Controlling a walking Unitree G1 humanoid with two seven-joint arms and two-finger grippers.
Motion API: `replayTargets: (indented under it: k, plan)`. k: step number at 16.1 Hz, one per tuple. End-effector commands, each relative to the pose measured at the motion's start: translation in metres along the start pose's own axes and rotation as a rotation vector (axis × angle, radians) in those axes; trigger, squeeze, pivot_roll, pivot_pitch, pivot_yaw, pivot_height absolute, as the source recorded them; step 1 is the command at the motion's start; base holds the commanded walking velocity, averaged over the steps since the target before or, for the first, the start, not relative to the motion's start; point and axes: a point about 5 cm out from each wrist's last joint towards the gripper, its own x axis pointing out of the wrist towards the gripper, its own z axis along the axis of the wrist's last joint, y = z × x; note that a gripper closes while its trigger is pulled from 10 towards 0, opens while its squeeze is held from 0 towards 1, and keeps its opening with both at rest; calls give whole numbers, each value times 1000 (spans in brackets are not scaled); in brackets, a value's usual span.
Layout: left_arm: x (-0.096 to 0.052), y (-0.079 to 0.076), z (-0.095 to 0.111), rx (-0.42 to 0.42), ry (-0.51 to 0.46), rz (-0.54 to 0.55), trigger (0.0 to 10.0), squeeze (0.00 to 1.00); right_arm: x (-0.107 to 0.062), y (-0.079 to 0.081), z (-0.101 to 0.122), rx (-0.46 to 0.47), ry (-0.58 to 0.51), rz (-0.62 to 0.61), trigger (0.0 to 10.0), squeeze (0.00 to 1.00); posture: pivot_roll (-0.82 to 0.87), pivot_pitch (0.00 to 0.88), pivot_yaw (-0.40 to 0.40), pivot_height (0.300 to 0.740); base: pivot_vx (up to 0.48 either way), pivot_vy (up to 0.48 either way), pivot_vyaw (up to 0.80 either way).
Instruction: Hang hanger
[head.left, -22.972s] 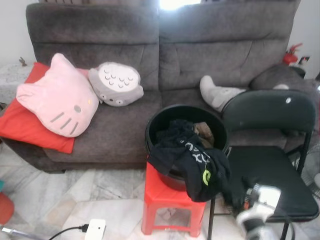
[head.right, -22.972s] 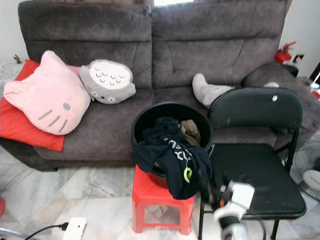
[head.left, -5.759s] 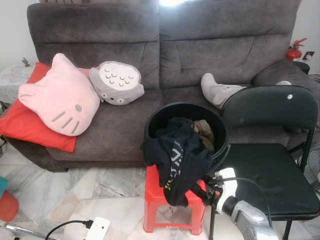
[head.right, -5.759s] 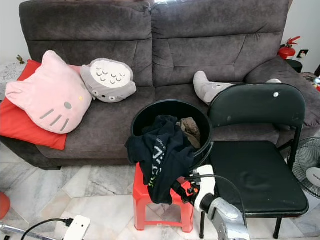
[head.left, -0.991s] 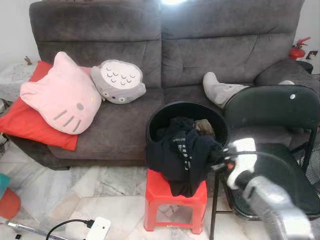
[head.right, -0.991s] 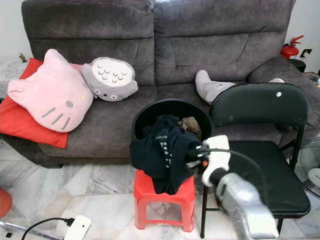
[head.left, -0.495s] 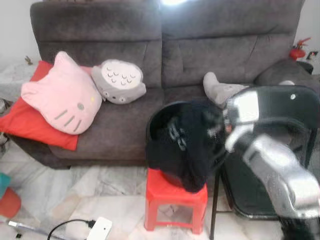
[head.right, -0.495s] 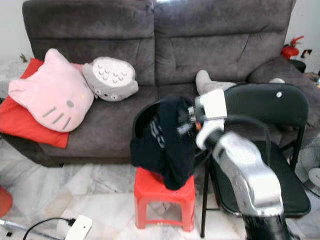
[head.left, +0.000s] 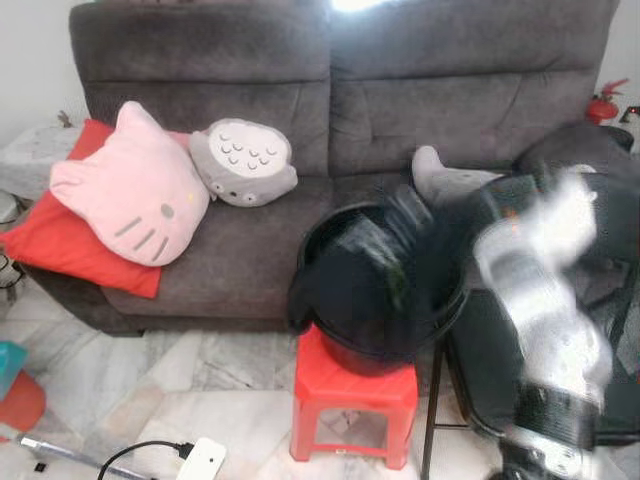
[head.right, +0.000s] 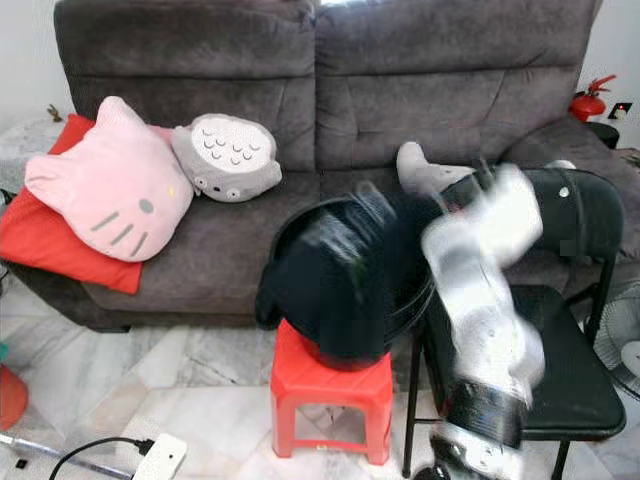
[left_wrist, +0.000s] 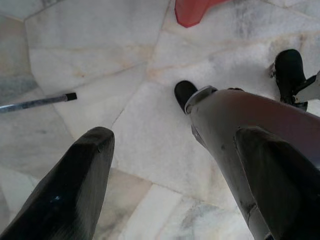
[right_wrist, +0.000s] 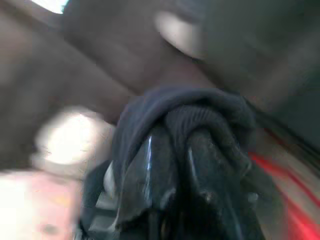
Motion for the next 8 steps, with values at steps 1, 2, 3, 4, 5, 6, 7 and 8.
replayTargets:
  k: [1,2,3,4,5,6,7,8]
  plan:
    - [0,2,-1,-1,3,1,10000,0,-1,-4,-4,10,26,-63,10000,0,-81,0,43,740,0,0,0]
    - [0,2,0,0,2,1,10000,0,-3,-5,-10,12,58,-75,10000,0,-82,0,44,740,0,0,0]
    - [0,2,0,0,2,1,10000,0,-5,7,-10,-27,70,2,10000,0,-82,0,44,740,0,0,0]
    - [0,2,0,-1,2,1,10000,0,-10,32,-8,-198,71,182,10000,0,-81,0,44,740,0,0,0]
    - [0,2,0,-2,2,1,10000,0,-17,50,-8,-441,53,302,10000,0,-82,0,45,740,0,0,0]
    - [0,3,0,-2,2,1,10000,0,-24,61,-12,-611,37,389,10000,0,-84,0,46,740,0,0,0]
    - [0,3,0,-3,2,2,10000,0,-27,66,-13,-630,30,431,10000,0,-84,0,46,740,0,0,0]
    - [0,3,1,-6,2,2,10000,0,-38,85,-6,-535,-5,568,10000,0,-80,0,45,740,0,0,0]
